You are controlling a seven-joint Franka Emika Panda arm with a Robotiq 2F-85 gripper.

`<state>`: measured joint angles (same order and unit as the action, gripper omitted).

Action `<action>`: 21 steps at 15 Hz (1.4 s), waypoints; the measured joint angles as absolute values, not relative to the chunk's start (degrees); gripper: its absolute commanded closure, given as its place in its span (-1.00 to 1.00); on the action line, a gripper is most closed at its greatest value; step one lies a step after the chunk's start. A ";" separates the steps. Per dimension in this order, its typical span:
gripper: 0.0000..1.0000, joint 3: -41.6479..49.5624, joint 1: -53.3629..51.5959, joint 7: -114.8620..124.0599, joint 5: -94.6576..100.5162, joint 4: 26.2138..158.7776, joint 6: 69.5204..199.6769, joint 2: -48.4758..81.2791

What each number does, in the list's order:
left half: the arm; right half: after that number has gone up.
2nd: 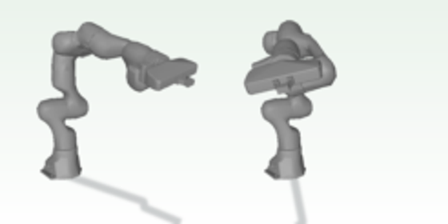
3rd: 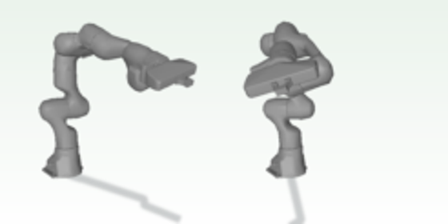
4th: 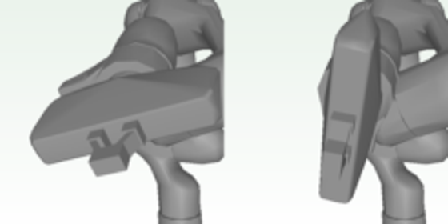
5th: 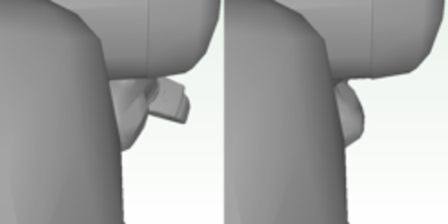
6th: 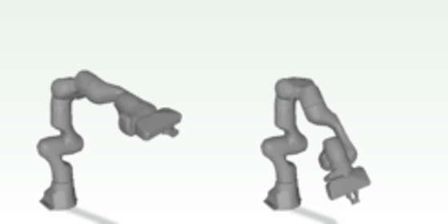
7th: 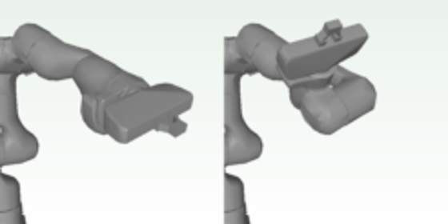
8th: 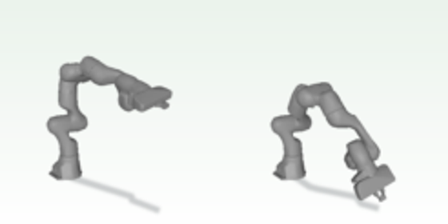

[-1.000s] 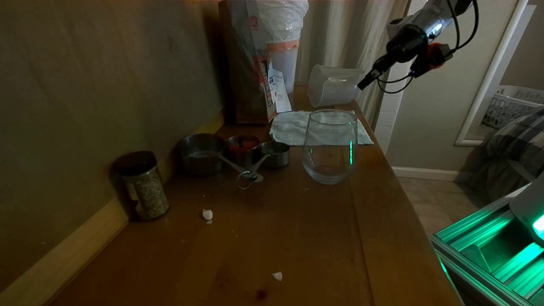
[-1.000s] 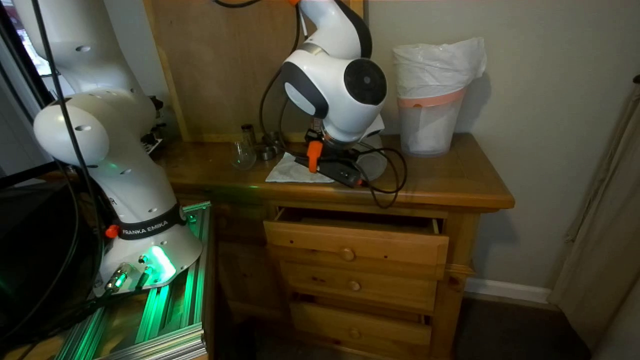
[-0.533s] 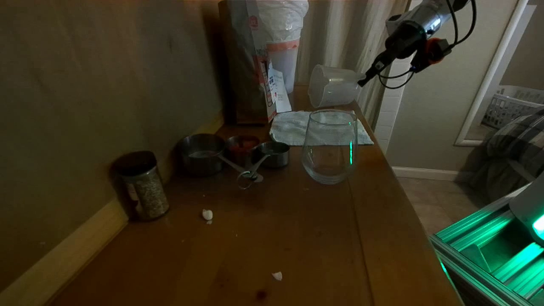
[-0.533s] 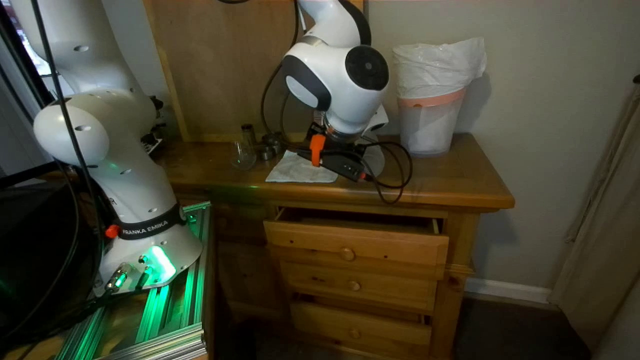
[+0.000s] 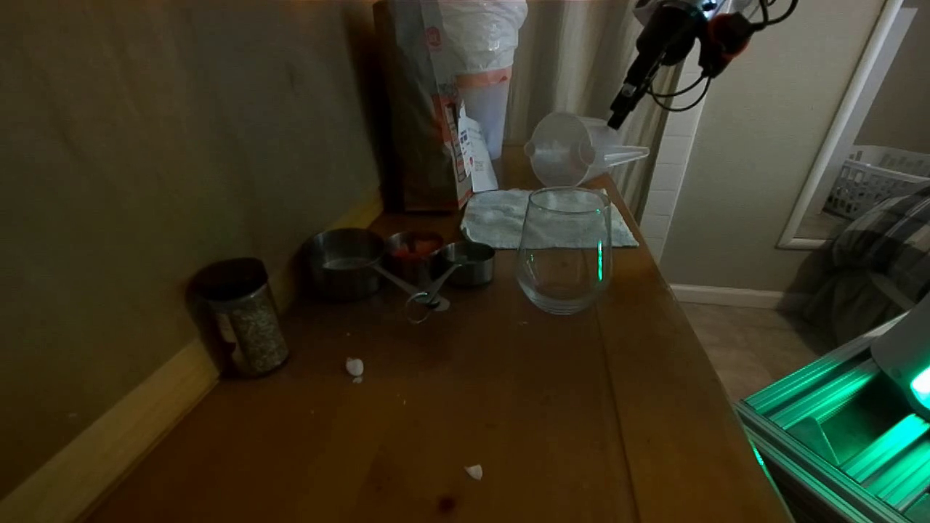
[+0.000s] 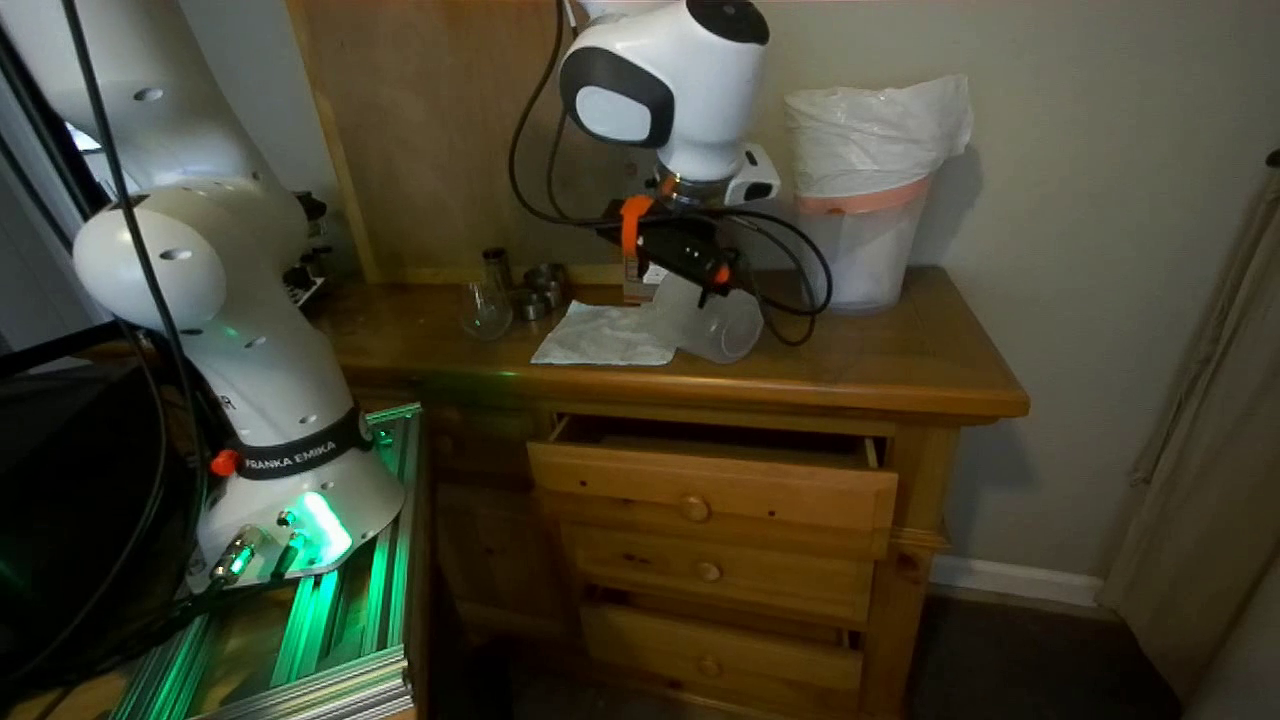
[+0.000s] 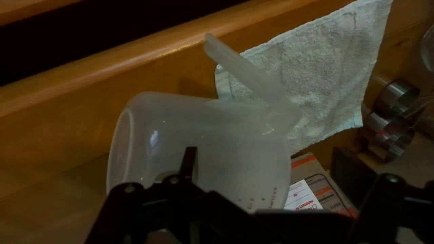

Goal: Put the jar upright

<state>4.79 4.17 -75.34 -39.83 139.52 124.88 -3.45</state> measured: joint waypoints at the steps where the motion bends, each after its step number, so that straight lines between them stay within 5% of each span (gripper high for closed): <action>1: -1.00 4.22 3.81 -72.48 -38.00 139.17 125.06 -3.65; 21: -1.00 -5.92 -4.42 -25.38 6.84 137.44 130.85 -5.54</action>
